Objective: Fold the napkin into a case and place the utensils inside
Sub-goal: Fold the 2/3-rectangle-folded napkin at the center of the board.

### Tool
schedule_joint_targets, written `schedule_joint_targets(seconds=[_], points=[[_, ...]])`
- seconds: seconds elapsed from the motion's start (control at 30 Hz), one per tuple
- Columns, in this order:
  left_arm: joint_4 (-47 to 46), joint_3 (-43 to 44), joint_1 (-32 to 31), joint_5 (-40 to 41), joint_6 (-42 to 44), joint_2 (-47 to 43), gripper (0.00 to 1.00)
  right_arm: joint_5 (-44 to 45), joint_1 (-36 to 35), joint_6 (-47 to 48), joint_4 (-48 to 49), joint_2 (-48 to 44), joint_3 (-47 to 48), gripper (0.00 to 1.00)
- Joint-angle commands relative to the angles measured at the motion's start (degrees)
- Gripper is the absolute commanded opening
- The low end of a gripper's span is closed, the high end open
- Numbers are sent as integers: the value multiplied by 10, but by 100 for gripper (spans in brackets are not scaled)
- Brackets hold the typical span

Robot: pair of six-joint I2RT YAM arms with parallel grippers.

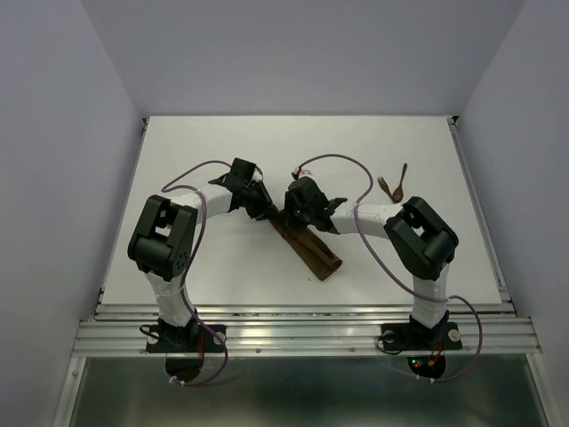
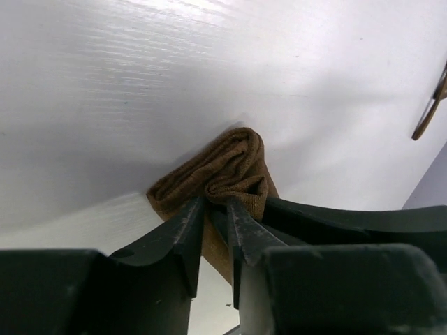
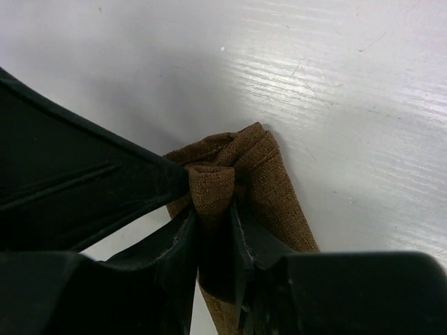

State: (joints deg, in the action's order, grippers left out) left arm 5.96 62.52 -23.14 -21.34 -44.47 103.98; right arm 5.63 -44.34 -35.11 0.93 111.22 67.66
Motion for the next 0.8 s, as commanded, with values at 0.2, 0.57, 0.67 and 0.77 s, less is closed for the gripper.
schedule_joint_targets(seconds=[0.2,0.57,0.67,0.77], points=[[-13,-16,5,17,1,6,13,-4,-8,21,-37,-51,-3,38],[-11,-28,6,24,4,-6,11,-23,-8,16,-37,-65,-4,38],[-9,-39,6,29,5,-18,15,-26,-8,15,-35,-68,-4,38],[-2,-47,11,33,7,-29,23,-31,-8,16,-36,-70,-3,38]])
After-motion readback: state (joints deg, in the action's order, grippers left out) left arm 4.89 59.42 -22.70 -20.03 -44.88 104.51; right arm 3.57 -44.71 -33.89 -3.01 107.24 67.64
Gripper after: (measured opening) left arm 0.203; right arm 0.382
